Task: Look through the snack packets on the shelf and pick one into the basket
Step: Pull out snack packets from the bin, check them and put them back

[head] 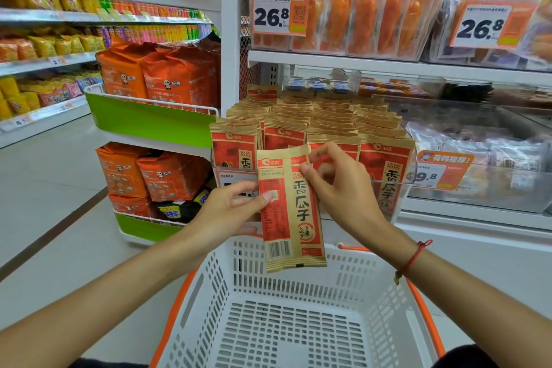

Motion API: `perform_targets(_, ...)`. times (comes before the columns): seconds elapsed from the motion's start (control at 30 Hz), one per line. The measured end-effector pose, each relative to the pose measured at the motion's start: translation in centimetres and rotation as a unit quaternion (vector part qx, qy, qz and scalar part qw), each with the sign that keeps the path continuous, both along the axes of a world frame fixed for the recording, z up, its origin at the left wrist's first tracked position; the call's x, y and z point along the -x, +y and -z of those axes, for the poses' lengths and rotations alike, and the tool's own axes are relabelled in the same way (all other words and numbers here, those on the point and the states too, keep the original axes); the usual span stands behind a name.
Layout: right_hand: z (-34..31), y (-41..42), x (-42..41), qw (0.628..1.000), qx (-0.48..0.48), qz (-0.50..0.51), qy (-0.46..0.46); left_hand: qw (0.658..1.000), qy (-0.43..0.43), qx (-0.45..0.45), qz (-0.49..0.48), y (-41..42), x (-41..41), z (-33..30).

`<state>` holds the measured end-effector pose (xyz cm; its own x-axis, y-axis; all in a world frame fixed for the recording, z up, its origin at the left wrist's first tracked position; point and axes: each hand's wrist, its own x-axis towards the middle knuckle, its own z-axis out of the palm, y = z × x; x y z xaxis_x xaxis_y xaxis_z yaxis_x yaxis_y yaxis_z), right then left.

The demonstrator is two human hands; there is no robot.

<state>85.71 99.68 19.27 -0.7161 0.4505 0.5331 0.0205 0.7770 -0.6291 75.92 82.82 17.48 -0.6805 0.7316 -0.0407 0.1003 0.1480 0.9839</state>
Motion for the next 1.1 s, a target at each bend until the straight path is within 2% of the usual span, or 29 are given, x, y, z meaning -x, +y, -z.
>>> perform_targets(0.1, 0.0, 0.3, 0.0, 0.999, -0.004, 0.009, 0.036, 1.000, -0.024, -0.005, 0.019, 0.1, -0.1, -0.2)
perform_targets(0.3, 0.3, 0.3, 0.1, 0.999, 0.013, -0.001, 0.042, 1.000, -0.027, -0.003, 0.012, 0.0, 0.0, -0.2)
perform_targets(0.47, 0.2, 0.1, 0.2, 0.997, 0.076, -0.017, 0.015, 1.000, -0.016, -0.023, -0.014, -0.2, 0.3, -0.5)
perform_targets(0.73, -0.5, -0.1, -0.1, 0.985, 0.107, -0.129, -0.053, 0.994, -0.036, -0.079, -0.072, -0.6, 0.8, -1.2)
perform_targets(0.93, -0.4, -0.3, -0.1, 0.978, 0.107, -0.164, -0.065, 0.987, -0.058, -0.109, -0.107, -1.0, 1.5, -1.7)
perform_targets(1.1, 0.2, -0.6, 0.1, 0.990, 0.066, -0.116, -0.041, 0.988, -0.049, -0.095, -0.111, -1.1, 1.4, -1.6)
